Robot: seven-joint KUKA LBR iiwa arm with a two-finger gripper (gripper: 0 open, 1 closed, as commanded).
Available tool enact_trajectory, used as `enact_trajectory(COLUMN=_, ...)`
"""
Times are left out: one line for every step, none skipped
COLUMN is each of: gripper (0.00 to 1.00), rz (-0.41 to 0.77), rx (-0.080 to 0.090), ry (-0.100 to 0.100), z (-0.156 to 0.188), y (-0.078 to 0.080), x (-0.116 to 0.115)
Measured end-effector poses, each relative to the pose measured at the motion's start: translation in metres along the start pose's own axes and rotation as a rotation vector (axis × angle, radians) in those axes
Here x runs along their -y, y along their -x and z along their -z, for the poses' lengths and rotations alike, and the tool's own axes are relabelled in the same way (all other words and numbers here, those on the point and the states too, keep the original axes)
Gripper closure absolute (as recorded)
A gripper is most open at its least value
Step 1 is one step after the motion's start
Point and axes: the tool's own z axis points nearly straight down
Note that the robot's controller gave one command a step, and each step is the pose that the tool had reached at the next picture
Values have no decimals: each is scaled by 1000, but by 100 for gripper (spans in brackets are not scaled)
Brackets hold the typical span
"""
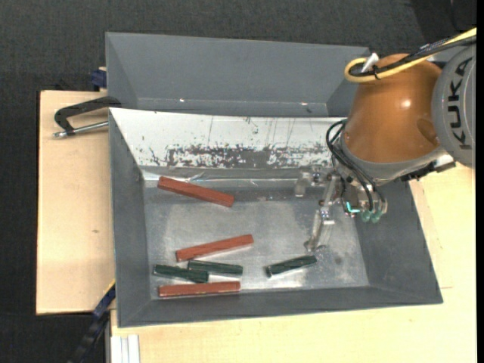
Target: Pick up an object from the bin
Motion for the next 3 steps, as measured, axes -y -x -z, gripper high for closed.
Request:
enact_trajectory(gripper=0, rz=0, rx=9, ry=0, z=4, y=2, x=0)
enact_trajectory(gripper=0, rz=3, rx=15, ry=0, z=-49, y=-3, x=15)
enact_trajectory(gripper=0, rz=36, rx=12, ry=-1, z=-116, y=-2, x=20)
